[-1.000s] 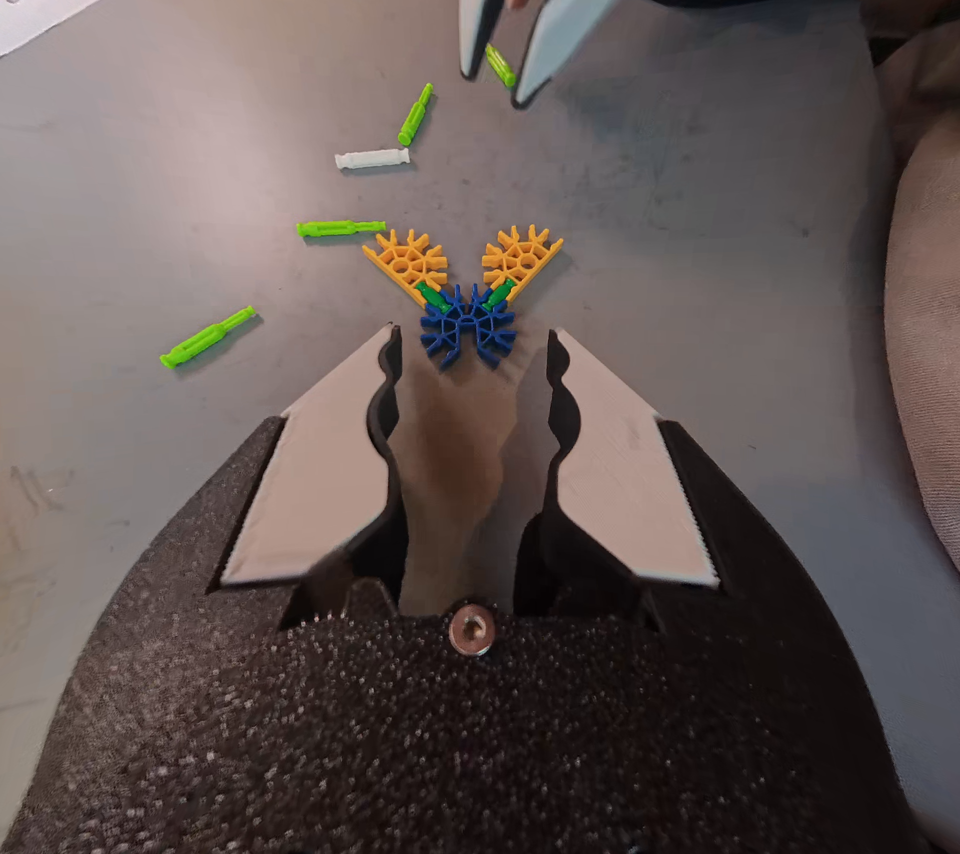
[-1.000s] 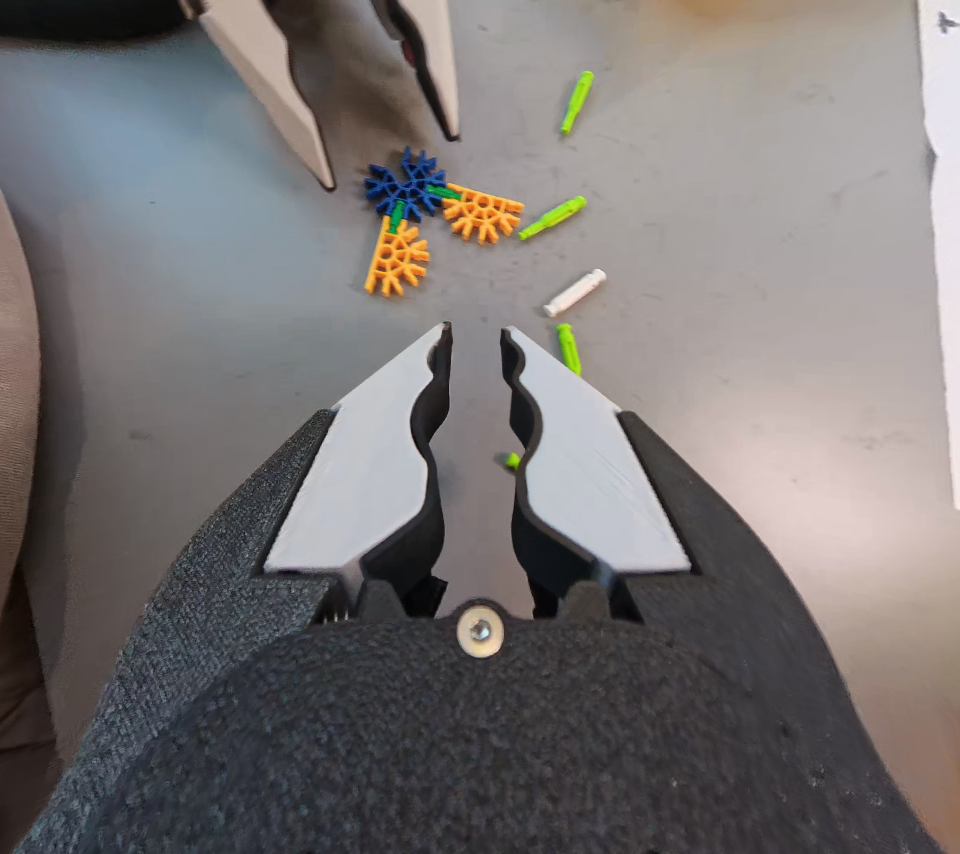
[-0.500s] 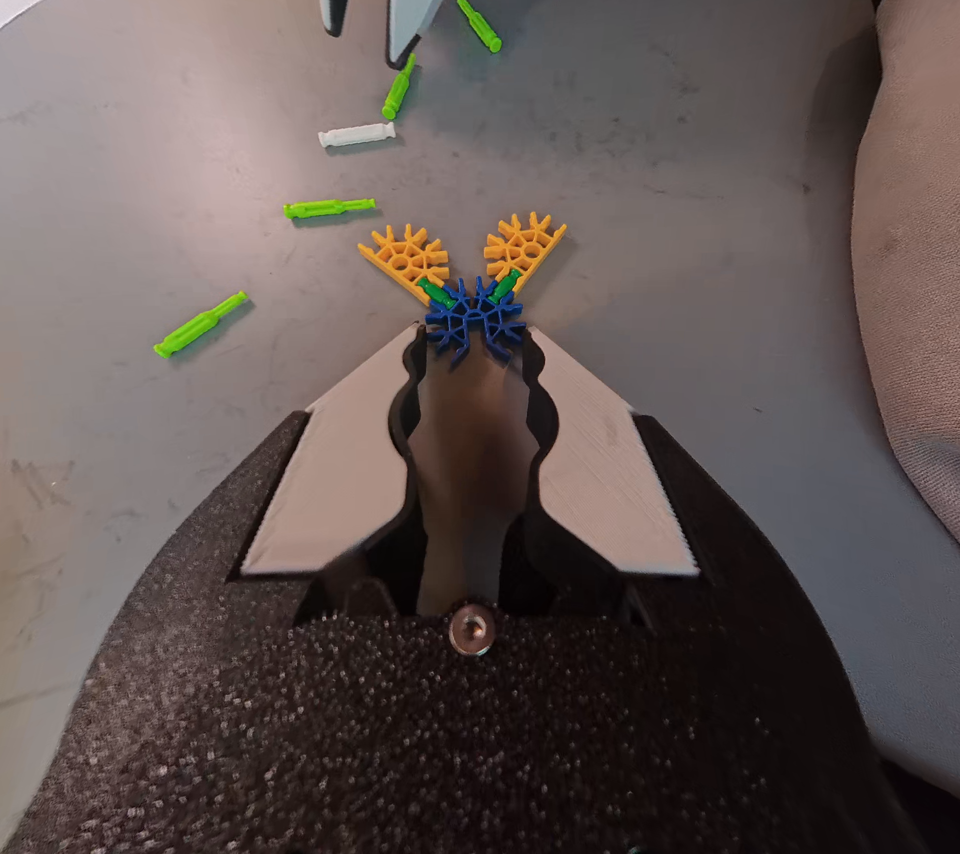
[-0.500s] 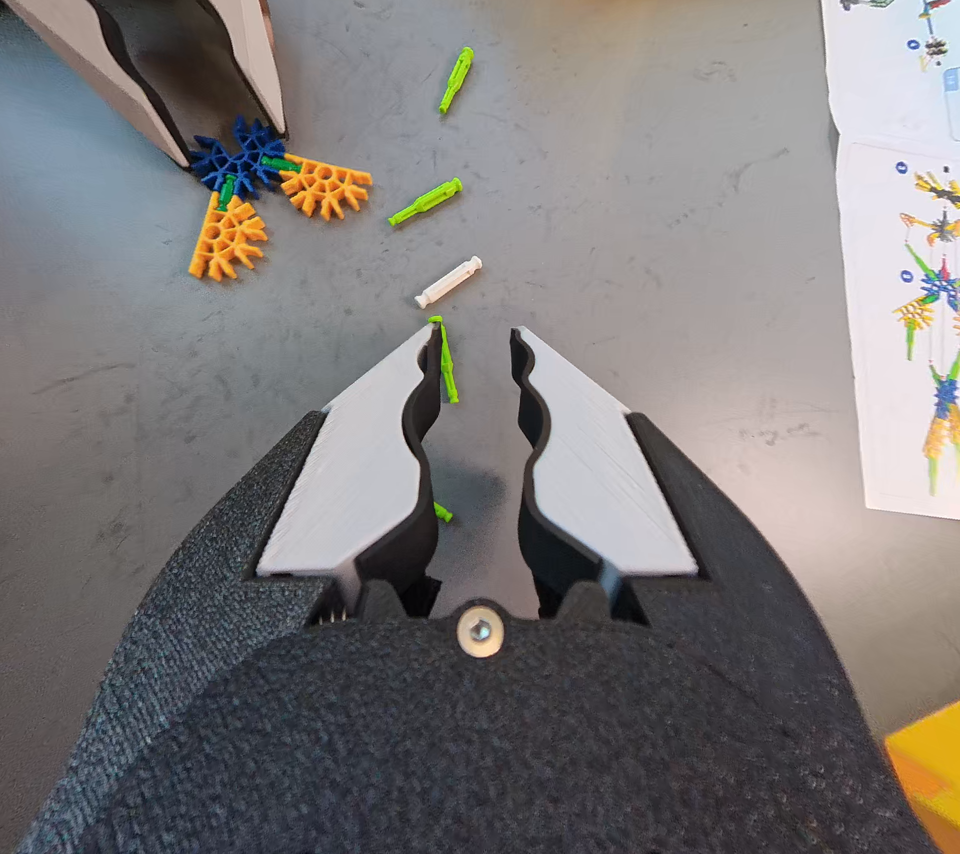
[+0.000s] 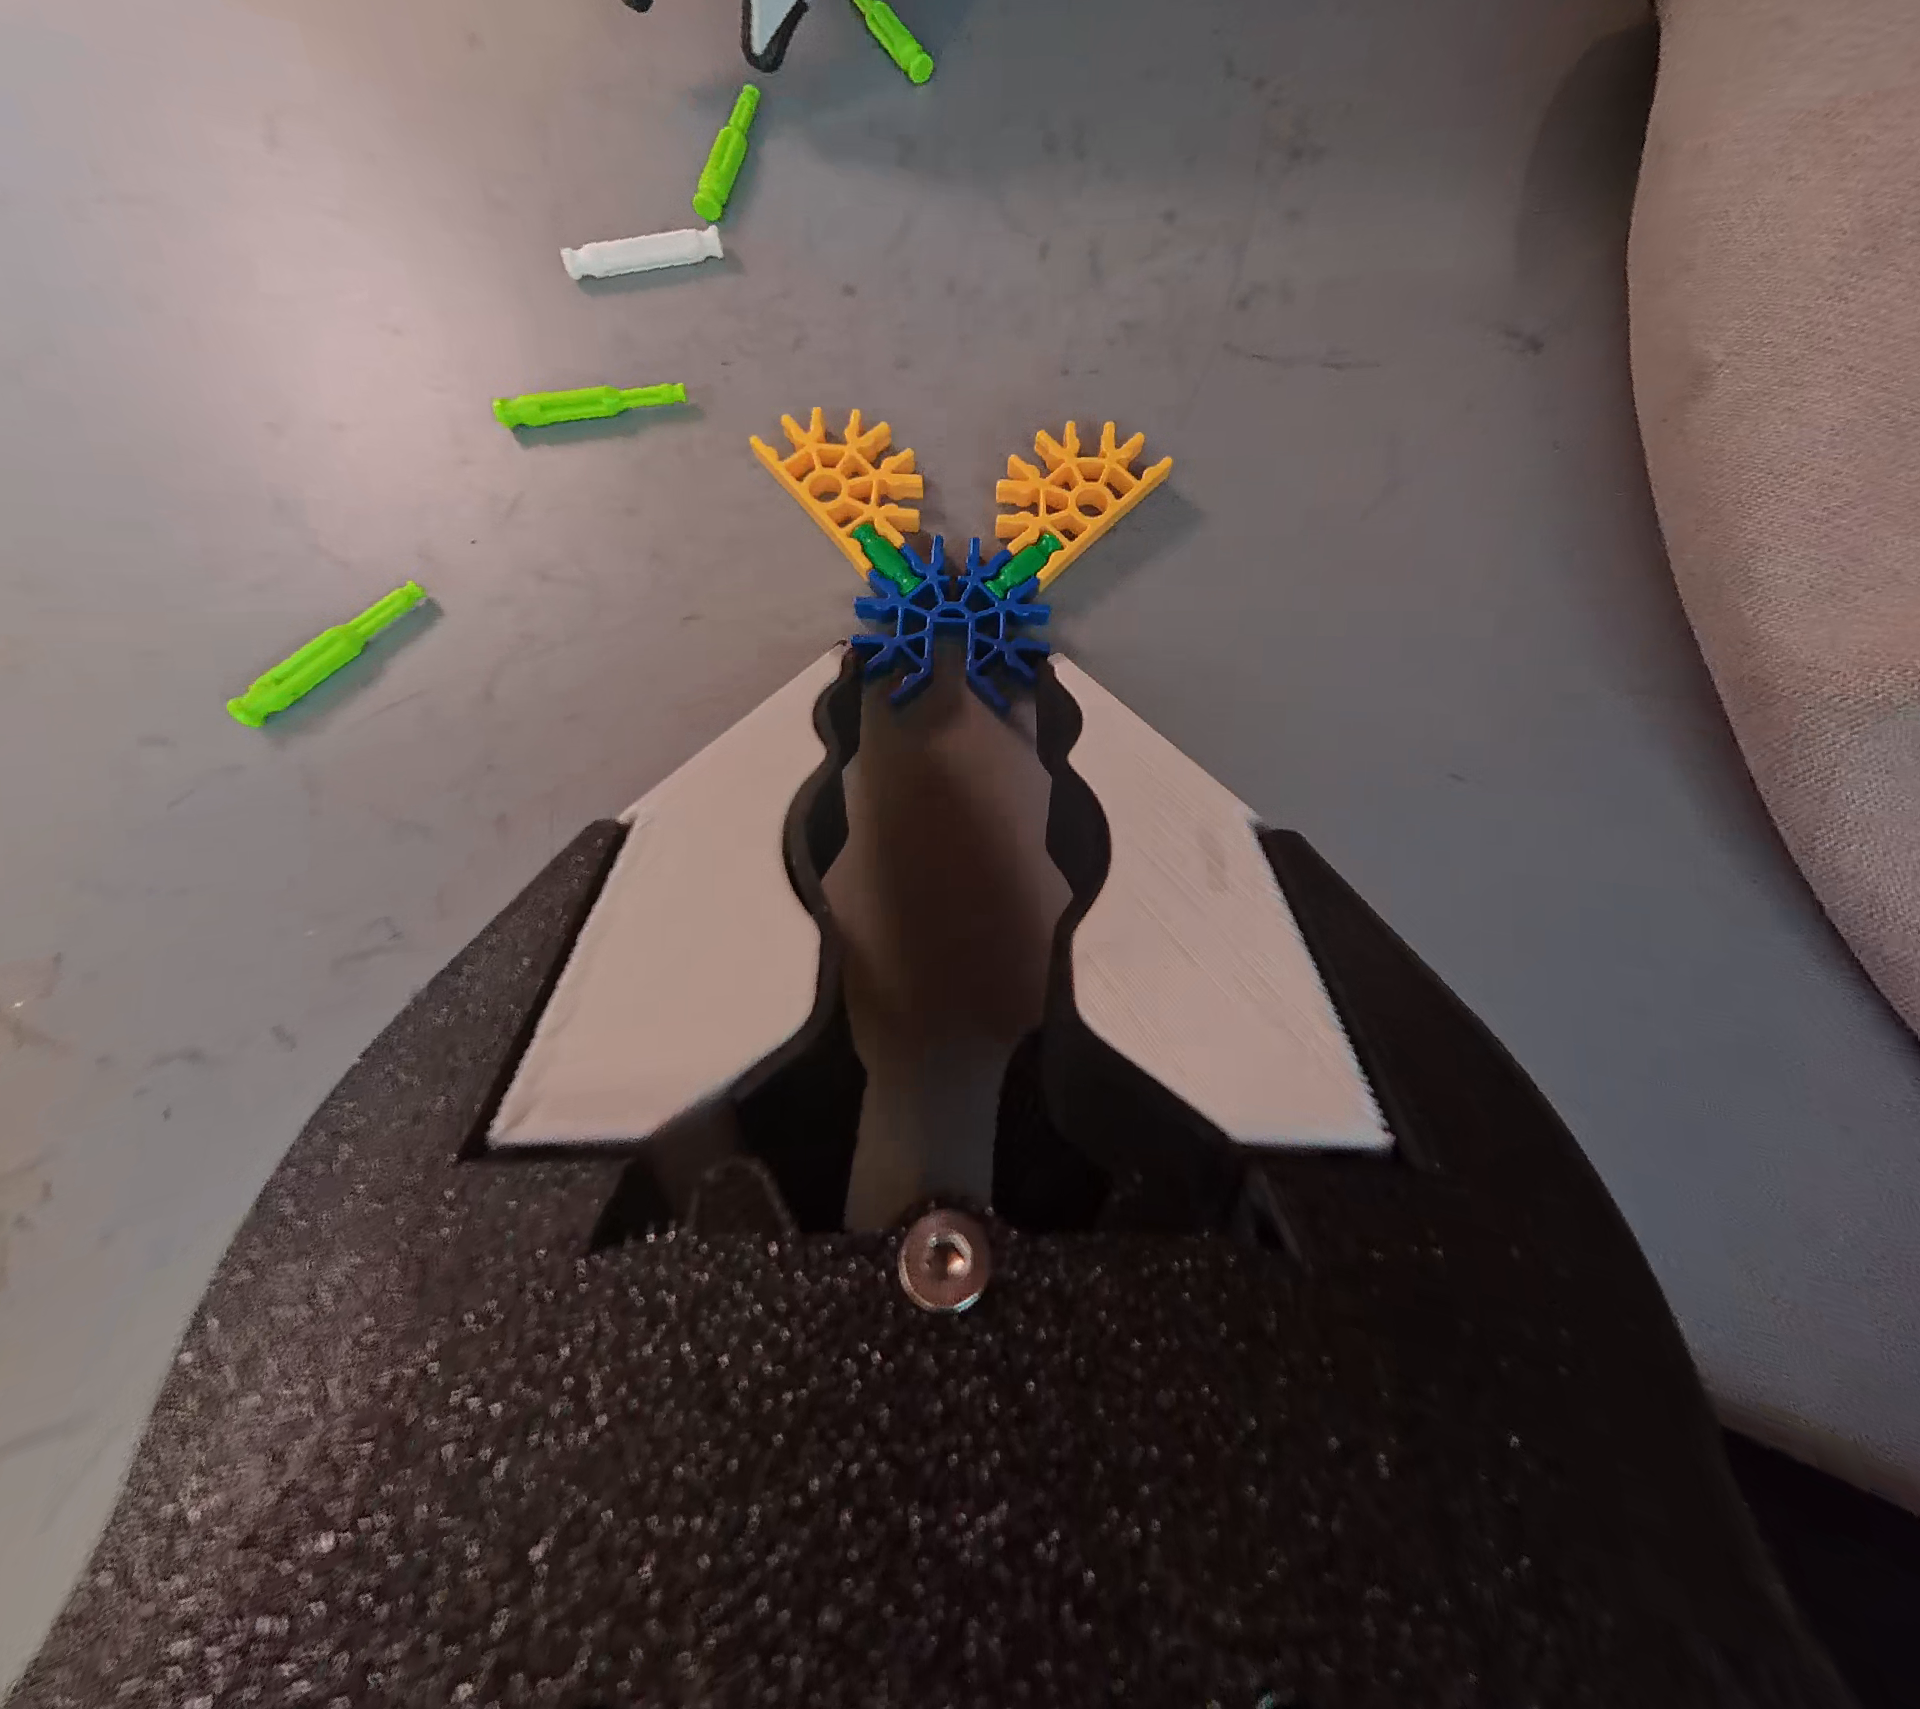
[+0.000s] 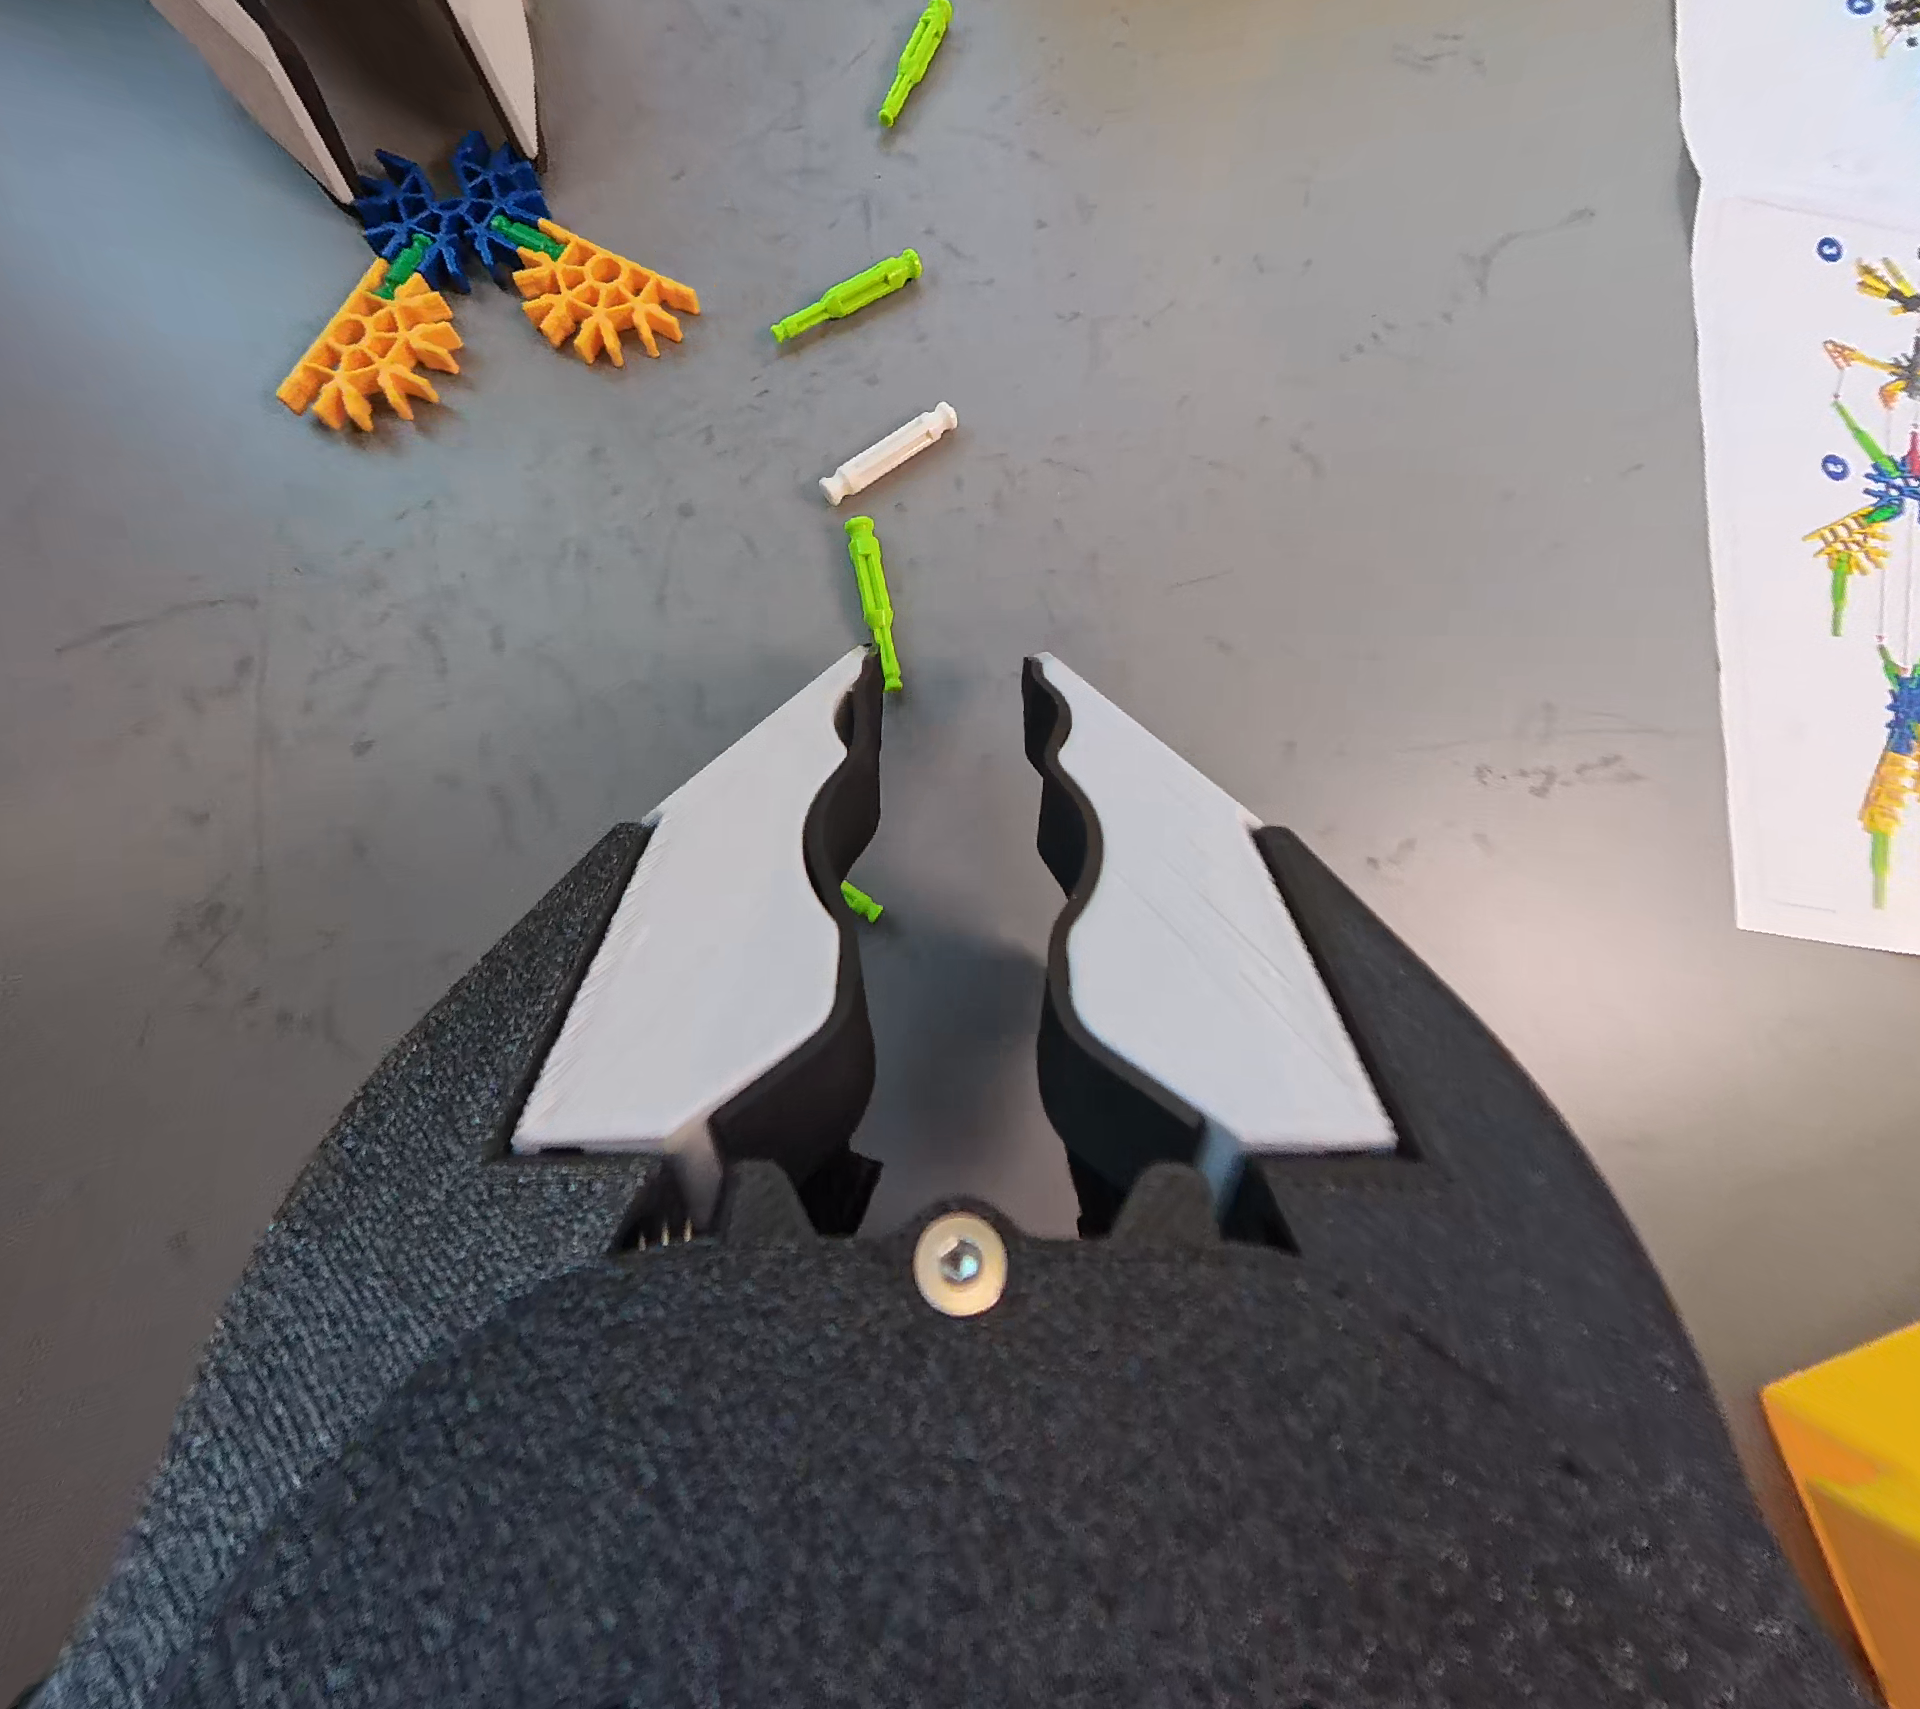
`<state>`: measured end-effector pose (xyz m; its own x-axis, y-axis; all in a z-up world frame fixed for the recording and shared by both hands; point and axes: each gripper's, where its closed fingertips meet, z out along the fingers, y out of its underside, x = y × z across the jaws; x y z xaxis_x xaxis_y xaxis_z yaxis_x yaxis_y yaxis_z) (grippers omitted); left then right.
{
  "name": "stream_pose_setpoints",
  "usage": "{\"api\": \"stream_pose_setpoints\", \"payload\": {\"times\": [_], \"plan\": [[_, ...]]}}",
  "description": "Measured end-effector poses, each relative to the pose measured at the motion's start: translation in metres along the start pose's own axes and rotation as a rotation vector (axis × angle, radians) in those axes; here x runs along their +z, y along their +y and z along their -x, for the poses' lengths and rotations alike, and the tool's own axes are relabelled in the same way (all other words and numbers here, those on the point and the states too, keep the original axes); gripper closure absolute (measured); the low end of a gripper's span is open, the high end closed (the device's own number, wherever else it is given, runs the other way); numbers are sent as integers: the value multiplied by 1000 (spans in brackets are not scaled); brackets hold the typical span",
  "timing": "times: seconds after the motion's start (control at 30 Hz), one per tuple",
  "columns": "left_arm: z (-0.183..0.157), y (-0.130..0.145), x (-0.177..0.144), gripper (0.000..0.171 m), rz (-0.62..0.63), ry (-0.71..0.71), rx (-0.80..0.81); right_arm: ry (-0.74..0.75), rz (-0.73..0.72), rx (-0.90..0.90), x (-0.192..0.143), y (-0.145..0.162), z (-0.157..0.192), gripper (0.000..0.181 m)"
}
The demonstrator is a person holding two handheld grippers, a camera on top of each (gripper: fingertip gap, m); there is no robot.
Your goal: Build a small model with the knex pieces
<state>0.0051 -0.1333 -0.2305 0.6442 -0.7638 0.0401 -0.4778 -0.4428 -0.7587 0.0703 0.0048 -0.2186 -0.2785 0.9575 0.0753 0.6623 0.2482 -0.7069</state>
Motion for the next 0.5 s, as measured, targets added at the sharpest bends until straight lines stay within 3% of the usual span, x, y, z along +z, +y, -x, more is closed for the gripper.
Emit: {"api": "stream_pose_setpoints", "payload": {"times": [0.13,0.37,0.5], "plan": [[-6,1,0,137,9,0,17,-4,40,-30,5,7,5,157],[20,-2,-16,137,-33,-136,-29,-9,14,-8,5,4,3,160],[22,-5,-20,137,-58,-135,-41,-17,12,-28,7,2,6,160]]}}
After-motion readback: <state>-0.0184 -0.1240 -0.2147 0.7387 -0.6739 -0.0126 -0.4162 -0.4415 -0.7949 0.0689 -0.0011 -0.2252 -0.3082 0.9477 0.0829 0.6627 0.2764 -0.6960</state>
